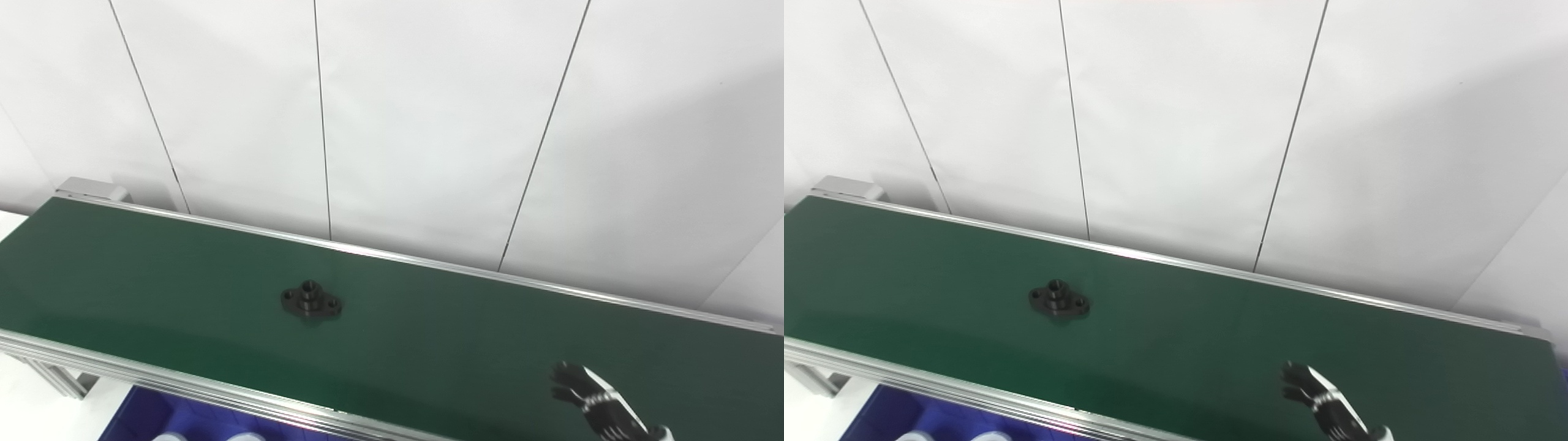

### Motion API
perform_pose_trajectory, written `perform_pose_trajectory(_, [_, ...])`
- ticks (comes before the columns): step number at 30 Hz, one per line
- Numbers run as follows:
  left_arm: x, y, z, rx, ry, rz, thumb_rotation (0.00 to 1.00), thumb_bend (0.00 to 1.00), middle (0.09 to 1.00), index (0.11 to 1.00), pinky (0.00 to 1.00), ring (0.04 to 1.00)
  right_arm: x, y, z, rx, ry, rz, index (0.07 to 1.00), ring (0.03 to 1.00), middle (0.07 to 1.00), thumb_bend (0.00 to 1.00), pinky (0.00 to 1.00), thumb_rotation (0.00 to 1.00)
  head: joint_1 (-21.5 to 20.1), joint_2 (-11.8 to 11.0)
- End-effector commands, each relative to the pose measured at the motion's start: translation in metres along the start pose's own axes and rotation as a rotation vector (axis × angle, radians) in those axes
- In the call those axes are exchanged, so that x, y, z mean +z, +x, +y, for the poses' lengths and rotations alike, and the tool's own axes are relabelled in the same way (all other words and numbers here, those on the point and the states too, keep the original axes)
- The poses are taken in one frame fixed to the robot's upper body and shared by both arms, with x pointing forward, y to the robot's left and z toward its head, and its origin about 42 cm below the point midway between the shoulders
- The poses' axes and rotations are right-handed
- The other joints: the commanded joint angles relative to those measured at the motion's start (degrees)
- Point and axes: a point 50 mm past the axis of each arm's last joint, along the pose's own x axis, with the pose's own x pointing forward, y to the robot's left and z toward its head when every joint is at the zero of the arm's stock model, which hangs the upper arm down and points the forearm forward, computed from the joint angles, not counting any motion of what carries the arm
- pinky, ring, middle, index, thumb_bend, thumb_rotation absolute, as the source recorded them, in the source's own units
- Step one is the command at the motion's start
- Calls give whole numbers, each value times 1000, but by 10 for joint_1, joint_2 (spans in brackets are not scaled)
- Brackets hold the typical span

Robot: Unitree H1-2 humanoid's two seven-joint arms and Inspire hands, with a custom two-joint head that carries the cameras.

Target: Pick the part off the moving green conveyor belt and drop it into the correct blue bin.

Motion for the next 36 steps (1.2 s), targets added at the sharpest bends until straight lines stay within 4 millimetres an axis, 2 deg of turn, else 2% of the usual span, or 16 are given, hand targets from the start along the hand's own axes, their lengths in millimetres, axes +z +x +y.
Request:
perform_pose_trajectory(1, [4,-2,0,15,4,-14,795,854,810,780,730,805,7,17,-6,-17,-47,-75,847,841,855,861,762,720,0,1])
perform_pose_trajectory(10, [4,0,1,7,19,-18,795,845,819,787,739,812,4,70,-12,7,-140,-124,858,832,861,965,736,728,1,1])
perform_pose_trajectory(13, [5,2,0,7,17,-23,789,836,820,789,741,813,2,85,-15,19,-205,-130,870,817,857,950,713,719,2,2])
perform_pose_trajectory(14, [5,2,-1,8,15,-24,790,834,817,788,739,811,1,90,-15,16,-239,-131,874,786,850,944,651,709,3,2])
perform_pose_trajectory(15, [6,3,-1,9,15,-25,789,833,816,787,739,811,0,95,-15,16,-279,-131,876,780,849,941,643,708,4,2])
perform_pose_trajectory(19, [6,5,-3,8,15,-27,792,831,816,788,739,811,0,112,-12,31,-415,-139,880,789,848,903,691,681,4,3])
perform_pose_trajectory(30, [7,6,-9,12,18,-31,810,855,817,786,732,808,6,160,4,86,-617,-102,878,778,842,890,642,543,5,7])
perform_pose_trajectory(36, [7,6,-12,16,11,-33,796,842,815,785,736,809,7,181,15,128,-714,-86,874,788,833,909,669,622,8,10])
